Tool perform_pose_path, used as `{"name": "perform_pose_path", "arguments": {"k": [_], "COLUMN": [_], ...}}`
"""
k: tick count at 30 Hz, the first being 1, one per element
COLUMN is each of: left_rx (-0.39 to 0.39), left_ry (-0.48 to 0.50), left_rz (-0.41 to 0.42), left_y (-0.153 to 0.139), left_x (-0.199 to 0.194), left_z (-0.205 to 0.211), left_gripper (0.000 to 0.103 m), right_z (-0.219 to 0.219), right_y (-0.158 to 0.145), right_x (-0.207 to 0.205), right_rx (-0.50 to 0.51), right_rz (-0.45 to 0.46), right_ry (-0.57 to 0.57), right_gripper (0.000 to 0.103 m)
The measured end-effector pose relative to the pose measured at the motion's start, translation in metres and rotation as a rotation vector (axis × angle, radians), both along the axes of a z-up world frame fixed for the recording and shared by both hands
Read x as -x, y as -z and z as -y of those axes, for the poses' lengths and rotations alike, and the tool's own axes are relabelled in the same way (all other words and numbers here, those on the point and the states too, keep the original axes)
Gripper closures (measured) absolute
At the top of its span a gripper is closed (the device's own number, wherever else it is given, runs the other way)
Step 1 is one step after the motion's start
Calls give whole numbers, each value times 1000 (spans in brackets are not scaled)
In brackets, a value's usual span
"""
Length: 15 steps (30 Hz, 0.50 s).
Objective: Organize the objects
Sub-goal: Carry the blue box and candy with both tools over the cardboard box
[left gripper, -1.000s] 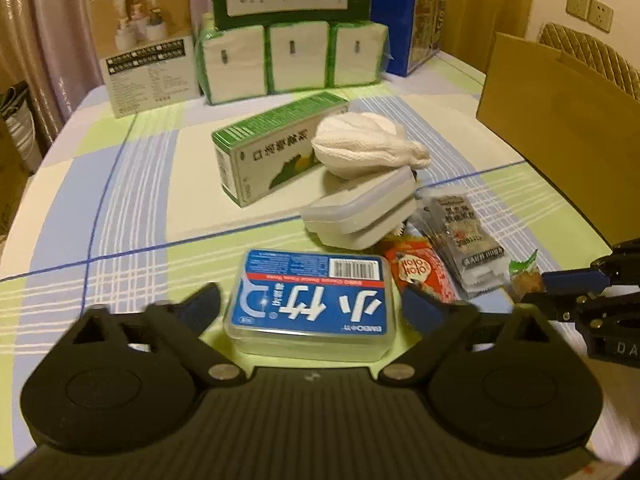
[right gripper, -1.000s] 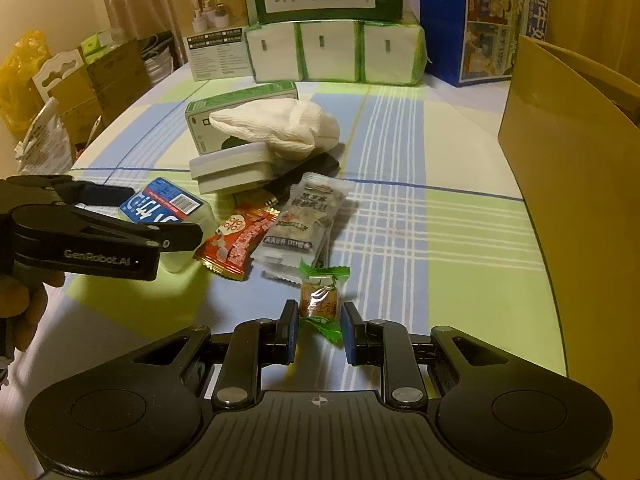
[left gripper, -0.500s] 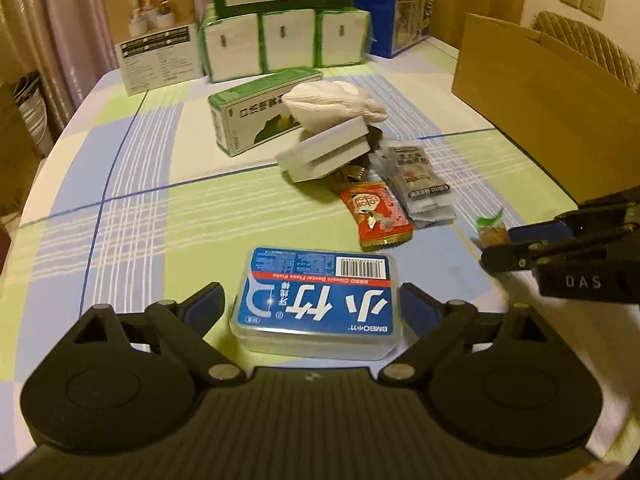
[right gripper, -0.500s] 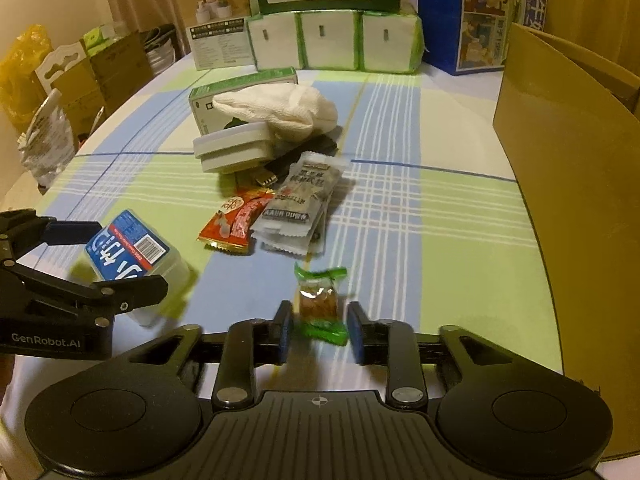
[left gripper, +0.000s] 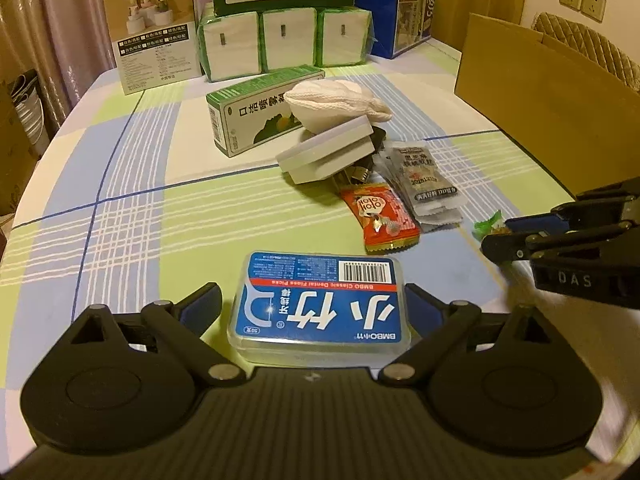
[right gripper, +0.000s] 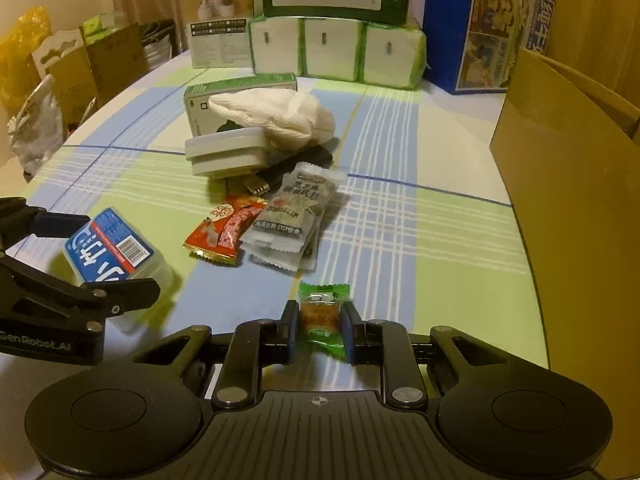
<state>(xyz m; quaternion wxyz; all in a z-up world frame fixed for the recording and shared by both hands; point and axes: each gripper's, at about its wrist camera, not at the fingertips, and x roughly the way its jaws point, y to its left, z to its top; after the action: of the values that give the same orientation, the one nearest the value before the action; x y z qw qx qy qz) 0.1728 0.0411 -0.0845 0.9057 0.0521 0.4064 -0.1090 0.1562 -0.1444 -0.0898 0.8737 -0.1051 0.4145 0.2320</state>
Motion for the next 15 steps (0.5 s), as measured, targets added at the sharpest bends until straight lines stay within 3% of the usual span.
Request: {"name": "perform_pose_path", "arguments": {"k": [2, 7, 15], "left_rx": [7, 16, 3], "left_ry": [4, -20, -42], "left_rz": [-11, -21, 23], "left_y": [0, -7, -55], "left_x": [0, 5, 30], "left_z": [0, 1, 14], "left_gripper": [19, 19, 19], "right_z": [2, 10, 31], "right_y": [-4, -13, -60], "right_x": [3, 3, 23], "right_rx": [-15, -37, -92], "right_rz": [20, 33, 53], "right_ry": [10, 28, 46], "right_gripper": [85, 85, 85]}}
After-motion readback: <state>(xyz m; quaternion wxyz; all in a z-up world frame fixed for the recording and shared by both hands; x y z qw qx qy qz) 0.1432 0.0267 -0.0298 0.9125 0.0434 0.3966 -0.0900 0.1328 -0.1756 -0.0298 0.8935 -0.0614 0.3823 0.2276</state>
